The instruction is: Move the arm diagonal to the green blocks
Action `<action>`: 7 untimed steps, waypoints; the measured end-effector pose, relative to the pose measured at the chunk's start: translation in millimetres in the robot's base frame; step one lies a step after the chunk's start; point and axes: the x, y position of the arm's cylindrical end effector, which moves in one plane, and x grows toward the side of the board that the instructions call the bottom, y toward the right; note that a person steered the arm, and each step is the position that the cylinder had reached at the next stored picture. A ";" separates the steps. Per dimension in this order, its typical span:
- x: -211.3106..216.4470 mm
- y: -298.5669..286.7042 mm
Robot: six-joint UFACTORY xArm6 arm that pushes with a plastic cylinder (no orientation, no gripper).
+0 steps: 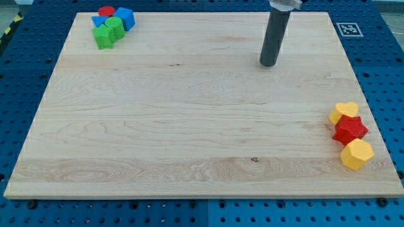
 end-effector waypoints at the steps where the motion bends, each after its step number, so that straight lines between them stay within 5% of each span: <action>1: -2.0 -8.2; 6: -119.9 -178.2; 7: -61.0 -182.3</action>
